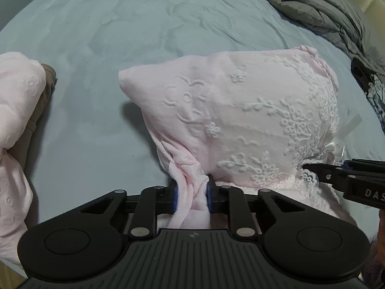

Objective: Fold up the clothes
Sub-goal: 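Grasp the garment beside the left gripper with the right gripper, then lift the folded garment with both grippers and carry it toward the pink cloth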

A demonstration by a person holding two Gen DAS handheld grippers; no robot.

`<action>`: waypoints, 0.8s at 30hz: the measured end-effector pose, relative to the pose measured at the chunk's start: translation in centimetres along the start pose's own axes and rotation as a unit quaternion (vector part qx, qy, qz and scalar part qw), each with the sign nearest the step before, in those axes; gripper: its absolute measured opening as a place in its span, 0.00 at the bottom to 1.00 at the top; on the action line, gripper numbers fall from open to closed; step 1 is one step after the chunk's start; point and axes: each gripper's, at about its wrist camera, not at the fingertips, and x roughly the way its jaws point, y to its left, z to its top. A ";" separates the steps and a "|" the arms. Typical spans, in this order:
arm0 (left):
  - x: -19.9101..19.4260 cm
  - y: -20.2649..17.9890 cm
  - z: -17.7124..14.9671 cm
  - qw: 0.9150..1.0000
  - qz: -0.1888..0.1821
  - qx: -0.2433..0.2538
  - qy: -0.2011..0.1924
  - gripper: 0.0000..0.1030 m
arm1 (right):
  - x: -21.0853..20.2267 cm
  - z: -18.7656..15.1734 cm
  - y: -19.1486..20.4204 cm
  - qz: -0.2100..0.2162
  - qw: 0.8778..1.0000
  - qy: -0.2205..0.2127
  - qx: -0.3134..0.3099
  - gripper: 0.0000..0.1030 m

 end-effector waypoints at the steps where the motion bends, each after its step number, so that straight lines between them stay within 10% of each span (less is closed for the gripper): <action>1: -0.1 -0.1 0.0 1.000 -0.002 -0.001 -0.004 0.14 | -0.4 0.2 0.4 0.004 1.000 -0.007 -0.006 0.21; 24: -12.0 1.8 -1.4 0.983 -0.061 -0.061 -0.160 0.11 | -10.6 1.2 5.7 0.103 0.986 -0.109 -0.071 0.18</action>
